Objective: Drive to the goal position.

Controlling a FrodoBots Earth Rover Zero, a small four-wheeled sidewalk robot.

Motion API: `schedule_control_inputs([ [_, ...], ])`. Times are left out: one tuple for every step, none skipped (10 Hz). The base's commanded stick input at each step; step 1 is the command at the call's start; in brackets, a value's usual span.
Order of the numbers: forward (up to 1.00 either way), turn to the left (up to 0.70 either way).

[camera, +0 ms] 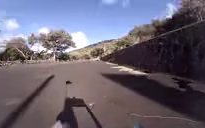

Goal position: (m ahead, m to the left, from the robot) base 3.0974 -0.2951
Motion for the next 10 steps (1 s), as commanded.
schedule_control_inputs([
  [0.97, 0.0],
  [0.98, 0.0],
  [0.97, 0.0],
  [0.97, 0.0],
  [0.97, 0.0],
  [0.97, 0.0],
  [0.97, 0.0],
  [0.97, 0.0],
  [0.97, 0.0],
  [0.97, 0.0],
])
